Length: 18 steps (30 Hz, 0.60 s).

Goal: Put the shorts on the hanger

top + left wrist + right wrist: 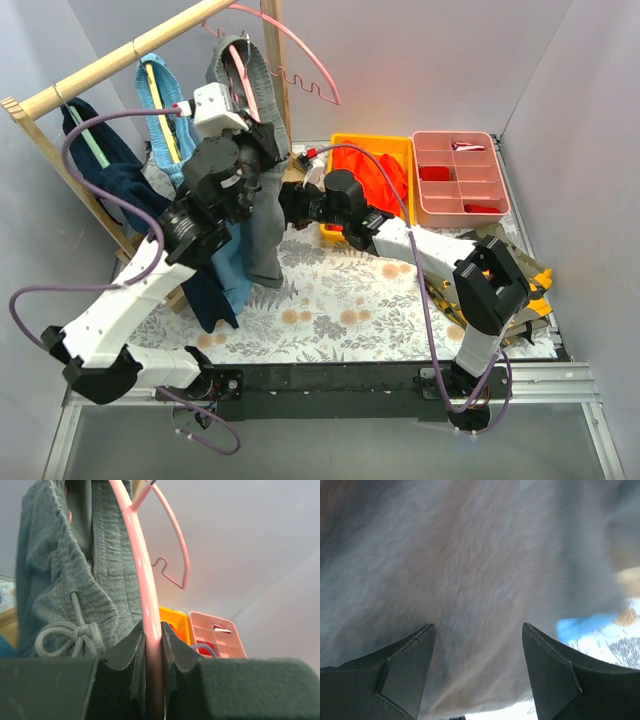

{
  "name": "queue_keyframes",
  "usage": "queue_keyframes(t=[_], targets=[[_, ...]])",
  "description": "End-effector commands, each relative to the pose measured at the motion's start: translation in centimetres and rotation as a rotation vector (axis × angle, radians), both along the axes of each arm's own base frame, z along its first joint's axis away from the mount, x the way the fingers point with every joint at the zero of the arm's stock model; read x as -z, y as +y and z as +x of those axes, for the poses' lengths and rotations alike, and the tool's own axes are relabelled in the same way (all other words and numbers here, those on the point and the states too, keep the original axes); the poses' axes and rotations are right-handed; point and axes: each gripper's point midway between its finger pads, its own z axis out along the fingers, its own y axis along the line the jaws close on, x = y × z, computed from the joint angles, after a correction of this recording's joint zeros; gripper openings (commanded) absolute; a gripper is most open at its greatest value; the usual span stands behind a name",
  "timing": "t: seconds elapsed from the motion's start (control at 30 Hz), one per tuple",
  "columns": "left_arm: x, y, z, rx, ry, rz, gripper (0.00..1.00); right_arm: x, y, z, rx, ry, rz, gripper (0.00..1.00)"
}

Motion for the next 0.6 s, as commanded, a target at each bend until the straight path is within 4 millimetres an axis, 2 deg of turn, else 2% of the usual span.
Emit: queue_keyframes(t=[0.0,0.1,0.23,0.43,0.57], targets=[[-5.0,2.1,1.7,-0.123,-0.140,-0.095,0.00,-0.5,0.6,-0.6,-0.048,-0.018,-0.018,0.77],[-4.9,2.2,3.4,-0.146,-0.139,-0.119,0.00,-0.2,0.3,-0.7,-0.053,-0.021,-0.042,0.77],[-5.4,4.0,4.9,-0.220,-0.166,-0.148,0.00,0.0,0.0,-0.9,-0.054,-0.027,-0.065,0.77],[-5.8,6.8,6.2,-0.272,-0.187,-0.196,0.00,0.5,-0.6,-1.1,-0.051,-0.030,-0.099,0.77],[-5.7,7.7,6.6,-0.278,-0.191,-0.225,0.00,1.1,-1.0,-1.3,-0.048,-0.030,-0.118,0.77]])
